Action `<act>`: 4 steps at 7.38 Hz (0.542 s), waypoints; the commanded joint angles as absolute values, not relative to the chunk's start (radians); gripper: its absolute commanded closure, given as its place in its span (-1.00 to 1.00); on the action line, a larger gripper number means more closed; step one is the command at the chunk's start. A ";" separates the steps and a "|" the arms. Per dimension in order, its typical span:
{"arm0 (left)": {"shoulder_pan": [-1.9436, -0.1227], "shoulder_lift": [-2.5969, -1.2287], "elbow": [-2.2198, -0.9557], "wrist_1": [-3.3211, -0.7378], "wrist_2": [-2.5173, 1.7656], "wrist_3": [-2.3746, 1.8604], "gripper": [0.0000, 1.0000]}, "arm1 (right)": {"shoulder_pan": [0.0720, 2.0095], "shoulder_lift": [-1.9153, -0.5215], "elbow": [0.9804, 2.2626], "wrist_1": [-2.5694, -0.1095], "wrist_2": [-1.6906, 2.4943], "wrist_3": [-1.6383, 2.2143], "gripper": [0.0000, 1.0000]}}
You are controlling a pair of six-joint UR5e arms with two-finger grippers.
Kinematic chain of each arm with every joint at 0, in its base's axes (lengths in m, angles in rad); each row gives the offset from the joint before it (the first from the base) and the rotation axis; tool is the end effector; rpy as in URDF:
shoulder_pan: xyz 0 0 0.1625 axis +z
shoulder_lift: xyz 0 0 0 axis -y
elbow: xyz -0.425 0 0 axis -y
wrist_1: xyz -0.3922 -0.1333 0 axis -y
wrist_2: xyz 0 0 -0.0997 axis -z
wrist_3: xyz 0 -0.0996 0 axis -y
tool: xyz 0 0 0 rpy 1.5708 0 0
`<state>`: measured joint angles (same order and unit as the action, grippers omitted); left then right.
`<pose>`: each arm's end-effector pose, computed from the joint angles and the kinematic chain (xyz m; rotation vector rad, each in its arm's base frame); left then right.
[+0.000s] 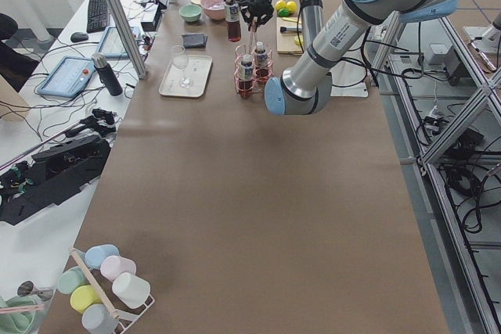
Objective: Take tea from basket to plate
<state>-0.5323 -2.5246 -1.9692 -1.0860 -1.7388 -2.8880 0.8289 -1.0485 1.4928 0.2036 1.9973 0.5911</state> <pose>0.4329 -0.3903 0.0130 -0.5405 0.8389 -1.6431 -0.3228 -0.4885 0.2280 1.5783 -1.5420 -0.5559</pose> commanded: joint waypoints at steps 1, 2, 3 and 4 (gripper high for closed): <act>-0.534 -2.530 -1.971 -1.075 -1.746 -2.888 1.00 | 0.934 -1.003 1.491 0.120 2.000 0.618 1.00; -0.546 -2.534 -1.973 -1.069 -1.752 -2.888 1.00 | 0.972 -0.980 1.465 0.074 1.990 0.611 1.00; -0.575 -2.539 -1.974 -1.063 -1.784 -2.887 1.00 | 1.006 -0.942 1.395 0.069 1.961 0.609 1.00; -0.590 -2.530 -1.976 -1.062 -1.793 -2.885 1.00 | 1.018 -0.907 1.317 0.069 1.919 0.607 1.00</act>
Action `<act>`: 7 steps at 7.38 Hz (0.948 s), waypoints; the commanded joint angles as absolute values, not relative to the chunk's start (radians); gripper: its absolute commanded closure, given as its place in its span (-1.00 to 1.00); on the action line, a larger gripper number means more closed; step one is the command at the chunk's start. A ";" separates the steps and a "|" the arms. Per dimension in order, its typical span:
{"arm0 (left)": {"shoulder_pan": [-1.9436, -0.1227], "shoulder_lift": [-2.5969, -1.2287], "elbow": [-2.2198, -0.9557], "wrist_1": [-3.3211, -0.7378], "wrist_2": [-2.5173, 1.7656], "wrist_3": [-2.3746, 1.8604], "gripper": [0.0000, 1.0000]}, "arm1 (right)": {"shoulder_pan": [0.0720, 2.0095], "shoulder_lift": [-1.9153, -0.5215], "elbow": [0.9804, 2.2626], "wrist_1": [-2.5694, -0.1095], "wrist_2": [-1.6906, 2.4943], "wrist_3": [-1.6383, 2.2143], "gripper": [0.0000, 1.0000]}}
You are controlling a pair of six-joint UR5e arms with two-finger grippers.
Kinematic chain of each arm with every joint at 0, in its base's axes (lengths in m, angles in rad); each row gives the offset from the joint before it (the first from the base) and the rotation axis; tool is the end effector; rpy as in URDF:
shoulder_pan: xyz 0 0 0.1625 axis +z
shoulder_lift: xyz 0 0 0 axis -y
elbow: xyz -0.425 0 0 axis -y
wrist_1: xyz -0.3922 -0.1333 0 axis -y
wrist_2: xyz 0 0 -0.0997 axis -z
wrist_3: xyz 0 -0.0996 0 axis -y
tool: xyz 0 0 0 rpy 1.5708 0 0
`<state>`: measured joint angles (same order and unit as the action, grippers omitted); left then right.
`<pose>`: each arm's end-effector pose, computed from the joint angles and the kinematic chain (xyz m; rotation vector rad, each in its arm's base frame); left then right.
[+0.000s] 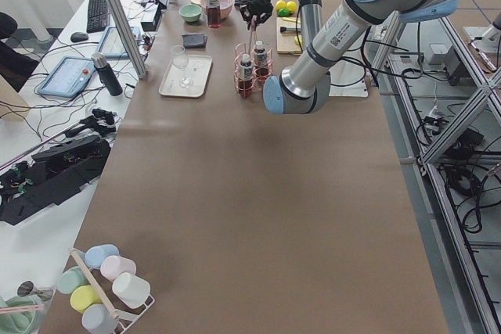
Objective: Take tea from basket to plate
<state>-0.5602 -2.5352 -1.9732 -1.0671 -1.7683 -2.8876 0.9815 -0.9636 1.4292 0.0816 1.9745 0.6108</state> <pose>0.4205 -0.3980 0.0084 -0.5568 0.8312 -1.6560 -0.2659 -0.5672 0.2027 1.5835 -1.3734 -0.4135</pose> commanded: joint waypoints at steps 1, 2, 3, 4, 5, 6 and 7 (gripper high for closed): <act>-0.615 -2.504 -1.997 -1.057 -1.795 -2.857 1.00 | 1.019 -0.885 1.249 0.068 1.869 0.607 1.00; -0.642 -2.478 -2.034 -1.046 -1.796 -2.832 1.00 | 1.012 -0.868 1.197 0.055 1.820 0.607 1.00; -0.722 -2.427 -2.093 -1.011 -1.834 -2.814 1.00 | 0.993 -0.844 1.134 0.057 1.759 0.606 1.00; -0.855 -2.377 -2.091 -1.011 -1.956 -2.727 1.00 | 0.953 -0.827 1.093 0.055 1.693 0.598 1.00; -0.964 -2.303 -2.088 -1.011 -2.017 -2.610 1.00 | 0.895 -0.815 1.054 0.057 1.616 0.595 1.00; -1.068 -2.199 -2.077 -1.029 -2.025 -2.468 1.00 | 0.870 -0.801 1.013 0.057 1.594 0.575 1.00; -1.166 -2.131 -2.003 -1.122 -2.054 -2.368 1.00 | 0.845 -0.779 0.968 0.060 1.563 0.560 1.00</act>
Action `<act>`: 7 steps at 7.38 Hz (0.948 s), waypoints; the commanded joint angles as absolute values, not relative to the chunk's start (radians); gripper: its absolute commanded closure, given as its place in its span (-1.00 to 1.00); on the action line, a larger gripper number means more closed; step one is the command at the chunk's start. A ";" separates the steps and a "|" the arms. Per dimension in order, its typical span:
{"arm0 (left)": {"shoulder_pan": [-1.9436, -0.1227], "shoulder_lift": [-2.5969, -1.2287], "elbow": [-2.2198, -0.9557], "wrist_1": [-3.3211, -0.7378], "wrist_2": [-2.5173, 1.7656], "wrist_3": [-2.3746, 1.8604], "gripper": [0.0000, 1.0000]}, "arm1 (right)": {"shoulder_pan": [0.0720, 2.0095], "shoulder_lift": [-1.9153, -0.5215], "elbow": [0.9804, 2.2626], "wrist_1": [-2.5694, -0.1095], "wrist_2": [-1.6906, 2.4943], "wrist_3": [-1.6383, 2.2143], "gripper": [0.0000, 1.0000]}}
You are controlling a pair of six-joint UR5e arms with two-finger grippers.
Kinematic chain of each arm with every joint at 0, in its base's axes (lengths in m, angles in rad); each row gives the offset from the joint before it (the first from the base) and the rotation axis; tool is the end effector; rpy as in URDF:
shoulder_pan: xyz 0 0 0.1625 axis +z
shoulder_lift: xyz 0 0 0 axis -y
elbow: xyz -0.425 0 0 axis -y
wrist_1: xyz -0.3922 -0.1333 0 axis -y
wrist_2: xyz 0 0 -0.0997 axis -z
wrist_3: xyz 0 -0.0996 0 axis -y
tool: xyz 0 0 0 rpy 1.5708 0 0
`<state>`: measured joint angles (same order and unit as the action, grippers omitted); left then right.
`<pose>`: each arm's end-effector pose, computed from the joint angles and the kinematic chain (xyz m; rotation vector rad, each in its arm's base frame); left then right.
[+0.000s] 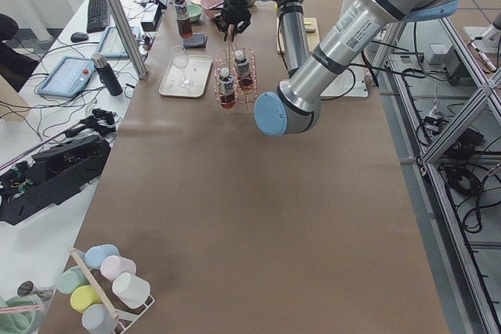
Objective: Take tea from basket to plate
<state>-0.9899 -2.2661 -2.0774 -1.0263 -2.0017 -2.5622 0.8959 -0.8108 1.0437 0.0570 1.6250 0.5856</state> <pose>0.2240 -0.5084 0.1337 -0.4766 0.7415 -1.7303 -0.3633 -0.6586 0.2561 1.4816 -1.1274 -0.1123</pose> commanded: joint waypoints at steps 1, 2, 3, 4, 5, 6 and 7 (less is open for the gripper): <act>-1.262 -2.105 -1.855 -1.238 -2.107 -2.294 1.00 | 0.821 -0.764 0.944 0.061 1.545 0.560 1.00; -1.322 -2.100 -1.709 -1.334 -2.112 -2.208 1.00 | 0.799 -0.762 0.936 0.063 1.526 0.560 1.00; -1.377 -2.106 -1.565 -1.461 -2.112 -2.166 1.00 | 0.783 -0.764 0.927 0.066 1.505 0.560 1.00; -1.425 -2.114 -1.430 -1.571 -2.114 -2.120 1.00 | 0.767 -0.764 0.927 0.067 1.485 0.560 1.00; -1.457 -2.150 -1.326 -1.618 -2.112 -2.061 1.00 | 0.756 -0.764 0.922 0.092 1.471 0.560 1.00; -1.491 -2.178 -1.265 -1.624 -2.112 -2.015 1.00 | 0.752 -0.765 0.919 0.097 1.463 0.558 1.00; -1.499 -2.184 -1.217 -1.676 -2.111 -1.991 1.00 | 0.743 -0.767 0.919 0.110 1.448 0.558 1.00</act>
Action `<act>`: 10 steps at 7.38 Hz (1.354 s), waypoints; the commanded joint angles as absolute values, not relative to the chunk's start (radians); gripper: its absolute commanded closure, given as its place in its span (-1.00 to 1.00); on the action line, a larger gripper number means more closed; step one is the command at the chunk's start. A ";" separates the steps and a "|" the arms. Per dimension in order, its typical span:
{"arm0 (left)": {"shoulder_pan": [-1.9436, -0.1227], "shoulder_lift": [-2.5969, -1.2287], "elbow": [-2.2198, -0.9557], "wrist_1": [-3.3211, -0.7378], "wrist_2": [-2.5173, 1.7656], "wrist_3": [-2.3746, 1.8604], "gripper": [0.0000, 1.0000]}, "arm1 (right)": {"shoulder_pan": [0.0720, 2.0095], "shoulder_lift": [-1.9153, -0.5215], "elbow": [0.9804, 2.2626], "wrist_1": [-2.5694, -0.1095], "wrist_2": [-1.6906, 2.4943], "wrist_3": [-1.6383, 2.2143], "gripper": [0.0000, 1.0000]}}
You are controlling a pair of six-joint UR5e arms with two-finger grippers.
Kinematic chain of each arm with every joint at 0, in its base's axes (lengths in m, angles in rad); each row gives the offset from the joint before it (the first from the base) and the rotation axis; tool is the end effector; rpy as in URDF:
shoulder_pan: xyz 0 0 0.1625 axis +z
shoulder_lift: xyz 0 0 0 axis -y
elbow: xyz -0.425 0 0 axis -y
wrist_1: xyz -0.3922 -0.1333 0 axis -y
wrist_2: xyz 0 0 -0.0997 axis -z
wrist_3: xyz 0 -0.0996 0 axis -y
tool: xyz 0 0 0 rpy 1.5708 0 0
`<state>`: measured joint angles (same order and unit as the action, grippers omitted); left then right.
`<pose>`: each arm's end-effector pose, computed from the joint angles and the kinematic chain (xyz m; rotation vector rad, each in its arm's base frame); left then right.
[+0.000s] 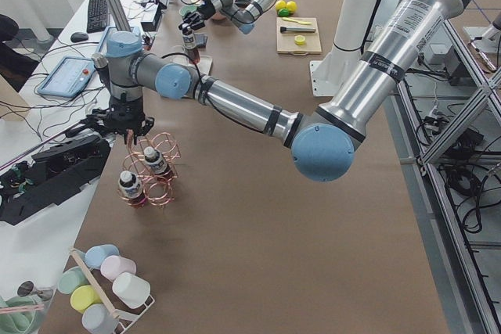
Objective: Take tea from basket to plate
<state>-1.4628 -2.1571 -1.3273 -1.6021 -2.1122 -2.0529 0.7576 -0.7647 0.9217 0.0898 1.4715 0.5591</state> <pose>-0.0030 -0.7331 0.4277 -0.3453 0.6603 -1.7672 -0.4580 -0.6303 0.2745 1.4495 -1.0961 -0.0898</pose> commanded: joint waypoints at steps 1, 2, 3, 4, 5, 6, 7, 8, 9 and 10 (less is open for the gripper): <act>-1.500 -2.186 -1.183 -1.715 -2.111 -1.990 1.00 | 0.733 -0.772 0.919 0.118 1.436 0.552 1.00; -1.505 -2.186 -1.177 -1.726 -2.111 -1.987 1.00 | 0.730 -0.773 0.919 0.123 1.436 0.548 1.00; -1.506 -2.186 -1.177 -1.726 -2.111 -1.987 1.00 | 0.727 -0.775 0.919 0.124 1.430 0.540 1.00; -1.503 -2.186 -1.177 -1.727 -2.106 -1.982 -0.90 | 0.724 -0.775 0.919 0.124 1.430 0.526 1.00; -1.502 -2.186 -1.184 -1.723 -2.106 -1.983 -0.96 | 0.723 -0.775 0.920 0.124 1.425 0.526 1.00; -1.502 -2.183 -1.202 -1.717 -2.109 -1.985 -0.96 | 0.723 -0.778 0.926 0.124 1.427 0.526 0.76; -1.503 -2.172 -1.241 -1.713 -2.114 -1.982 -0.96 | 0.723 -0.779 0.930 0.124 1.425 0.526 -0.23; -1.505 -2.119 -1.314 -1.700 -2.165 -1.929 -0.96 | 0.723 -0.779 0.937 0.124 1.425 0.526 -0.62; -1.508 -2.030 -1.425 -1.669 -2.277 -1.796 -0.96 | 0.726 -0.782 0.942 0.123 1.436 0.526 -0.76; -1.515 -1.952 -1.525 -1.637 -2.293 -1.687 -0.96 | 0.729 -0.790 0.948 0.123 1.439 0.526 -0.81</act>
<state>-1.5065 -2.0792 -1.3612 -1.6852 -2.2150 -1.8637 0.7242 -0.7810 0.9381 0.1234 1.4308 0.5262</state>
